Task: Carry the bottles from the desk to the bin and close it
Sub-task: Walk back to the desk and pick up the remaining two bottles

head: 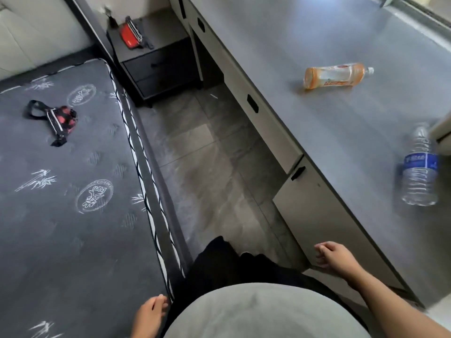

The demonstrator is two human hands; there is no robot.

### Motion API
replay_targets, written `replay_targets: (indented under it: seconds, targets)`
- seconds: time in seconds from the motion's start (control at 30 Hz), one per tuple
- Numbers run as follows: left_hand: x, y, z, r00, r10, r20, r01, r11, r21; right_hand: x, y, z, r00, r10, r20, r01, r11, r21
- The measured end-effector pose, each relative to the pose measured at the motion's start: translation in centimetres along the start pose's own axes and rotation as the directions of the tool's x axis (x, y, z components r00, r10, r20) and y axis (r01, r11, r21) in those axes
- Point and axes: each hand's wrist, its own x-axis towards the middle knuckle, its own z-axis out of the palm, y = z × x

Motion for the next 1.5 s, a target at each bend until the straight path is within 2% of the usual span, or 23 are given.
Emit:
replay_targets:
  seconds: [0.1,0.2,0.37,0.5,0.73,0.93,1.27,1.4,1.5]
  targets:
    - [2.6,3.2,-0.8,1.000,0.011,0.029,-0.012,0.999,0.041,0.8,-1.6,0.7,1.000,0.027,-0.012,-0.028,1.000,-0.010]
    - [6.1,7.6,-1.6,0.994,0.076,0.082,-0.082,0.994,0.071,1.1,-2.6,1.4,0.996,0.065,-0.062,-0.065,0.998,-0.004]
    - [12.7,15.4,-2.9,0.977,0.128,0.170,-0.143,0.987,0.078,0.2,-2.5,3.3,0.965,0.229,-0.128,-0.213,0.969,0.124]
    - [17.0,22.0,-2.8,0.936,0.230,0.266,-0.286,0.939,0.193,-0.5,-1.7,5.1,0.931,0.316,-0.183,-0.285,0.942,0.176]
    - [20.0,29.9,0.4,0.860,0.290,0.421,-0.434,0.849,0.302,0.2,0.1,6.7,0.863,0.457,-0.213,-0.370,0.861,0.349]
    - [20.9,33.7,3.7,0.849,0.289,0.442,-0.460,0.816,0.350,3.5,-2.3,4.5,0.877,0.428,-0.218,-0.285,0.830,0.480]
    - [19.7,39.9,7.6,0.812,0.314,0.491,-0.523,0.764,0.377,5.3,-8.8,-0.5,0.930,0.271,-0.247,-0.127,0.870,0.476]
    - [17.0,45.7,11.1,0.718,0.367,0.591,-0.640,0.683,0.352,5.2,-12.1,-2.9,0.926,0.201,-0.320,-0.008,0.857,0.516]
    - [14.1,51.1,14.1,0.583,0.415,0.698,-0.772,0.550,0.318,5.5,-14.6,-5.3,0.896,0.204,-0.395,0.084,0.794,0.602]
